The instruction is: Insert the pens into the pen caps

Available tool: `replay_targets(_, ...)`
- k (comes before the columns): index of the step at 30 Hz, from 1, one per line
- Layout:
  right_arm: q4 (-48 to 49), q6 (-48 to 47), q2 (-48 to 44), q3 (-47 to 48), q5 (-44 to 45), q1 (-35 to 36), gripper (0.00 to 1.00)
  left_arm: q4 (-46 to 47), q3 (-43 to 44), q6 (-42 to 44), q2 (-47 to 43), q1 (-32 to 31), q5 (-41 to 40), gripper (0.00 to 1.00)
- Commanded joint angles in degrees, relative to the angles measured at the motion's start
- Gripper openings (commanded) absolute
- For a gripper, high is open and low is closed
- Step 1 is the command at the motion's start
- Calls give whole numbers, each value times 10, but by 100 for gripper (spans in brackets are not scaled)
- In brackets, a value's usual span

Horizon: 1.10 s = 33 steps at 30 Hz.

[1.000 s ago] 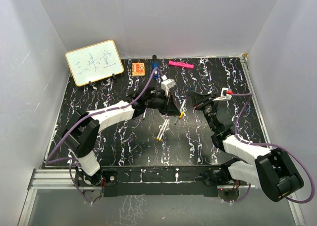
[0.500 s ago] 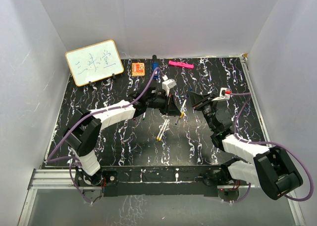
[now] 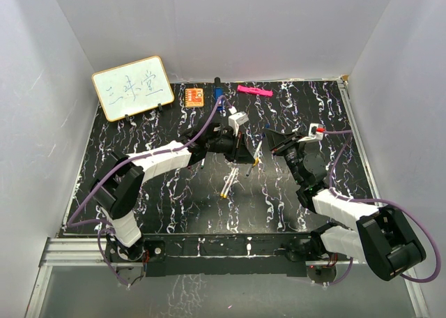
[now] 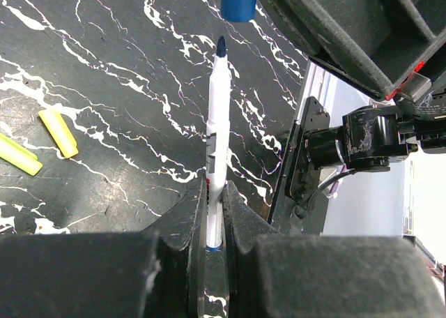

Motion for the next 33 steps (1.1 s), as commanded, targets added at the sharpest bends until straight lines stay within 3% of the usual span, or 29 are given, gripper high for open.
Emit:
replay_targets(1,41,-5,-4,7,3,-1,0,2,21,11,-10,-3,18,0)
replay_targets(33,32,-6,4,5,-6,-1,0,22,5,23,-43,-3,-4,0)
